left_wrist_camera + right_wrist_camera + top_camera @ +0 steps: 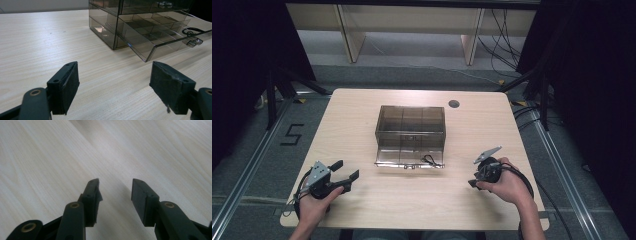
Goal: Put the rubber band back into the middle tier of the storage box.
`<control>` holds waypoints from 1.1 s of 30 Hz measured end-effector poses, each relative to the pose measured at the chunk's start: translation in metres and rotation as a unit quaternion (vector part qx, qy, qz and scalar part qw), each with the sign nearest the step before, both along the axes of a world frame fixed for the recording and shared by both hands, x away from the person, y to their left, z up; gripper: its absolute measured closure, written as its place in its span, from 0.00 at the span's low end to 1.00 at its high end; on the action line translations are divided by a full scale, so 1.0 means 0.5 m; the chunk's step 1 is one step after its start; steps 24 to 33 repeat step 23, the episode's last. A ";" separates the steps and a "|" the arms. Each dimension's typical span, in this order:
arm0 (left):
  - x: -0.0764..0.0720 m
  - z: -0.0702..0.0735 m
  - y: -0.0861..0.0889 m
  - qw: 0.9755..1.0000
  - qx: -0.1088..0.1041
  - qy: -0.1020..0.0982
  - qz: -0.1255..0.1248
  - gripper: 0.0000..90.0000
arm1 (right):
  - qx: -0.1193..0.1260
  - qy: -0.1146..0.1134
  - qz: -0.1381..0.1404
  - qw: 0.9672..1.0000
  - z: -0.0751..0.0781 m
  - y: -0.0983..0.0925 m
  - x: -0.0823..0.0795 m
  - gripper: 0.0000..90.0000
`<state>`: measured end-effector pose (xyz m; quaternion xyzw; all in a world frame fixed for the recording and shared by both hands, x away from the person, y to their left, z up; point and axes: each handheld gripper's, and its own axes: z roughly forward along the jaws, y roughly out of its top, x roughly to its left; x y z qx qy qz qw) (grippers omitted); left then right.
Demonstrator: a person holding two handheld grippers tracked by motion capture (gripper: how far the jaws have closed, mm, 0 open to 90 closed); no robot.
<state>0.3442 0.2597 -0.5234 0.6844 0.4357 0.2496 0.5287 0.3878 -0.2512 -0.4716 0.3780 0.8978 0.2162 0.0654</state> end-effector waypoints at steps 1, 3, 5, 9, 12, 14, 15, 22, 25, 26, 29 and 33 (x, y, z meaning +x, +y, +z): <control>0.000 0.000 0.000 1.000 0.000 0.000 0.000 0.25 | 0.009 -0.006 0.002 1.000 -0.005 -0.002 0.000 0.65; 0.000 0.000 -0.001 1.000 0.000 0.000 0.000 0.25 | 0.021 -0.016 -0.002 1.000 -0.011 -0.010 -0.006 0.64; 0.000 0.000 -0.001 1.000 0.000 0.000 0.000 0.25 | 0.027 -0.030 -0.025 0.999 -0.018 -0.013 -0.015 0.63; 0.002 -0.001 -0.001 1.000 0.001 -0.004 -0.006 0.25 | 0.044 -0.064 -0.008 0.997 -0.026 -0.026 -0.020 0.62; 0.002 -0.001 -0.001 1.000 0.002 -0.004 -0.008 0.25 | 0.047 -0.072 -0.018 0.996 -0.020 -0.033 -0.024 0.62; 0.002 -0.001 -0.001 1.000 0.004 -0.005 -0.010 0.25 | 0.049 -0.068 -0.029 0.996 -0.019 -0.035 -0.028 0.61; 0.002 -0.001 -0.001 1.000 0.002 -0.005 -0.010 0.25 | 0.055 -0.082 -0.028 0.995 -0.022 -0.035 -0.027 0.61; 0.003 -0.001 -0.002 1.000 0.001 -0.004 -0.010 0.25 | 0.050 -0.061 -0.032 0.996 -0.026 -0.032 -0.030 0.61; 0.002 -0.001 -0.002 1.000 0.003 -0.004 -0.009 0.25 | 0.054 -0.066 -0.035 0.996 -0.028 -0.031 -0.030 0.61; 0.002 -0.001 -0.002 1.000 0.003 -0.004 -0.009 0.25 | 0.054 -0.066 -0.035 0.996 -0.028 -0.031 -0.030 0.61; 0.002 -0.001 -0.002 1.000 0.003 -0.004 -0.009 0.25 | 0.054 -0.066 -0.035 0.996 -0.028 -0.031 -0.030 0.61; 0.002 -0.001 -0.002 1.000 0.003 -0.004 -0.009 0.25 | 0.054 -0.066 -0.035 0.996 -0.028 -0.031 -0.030 0.61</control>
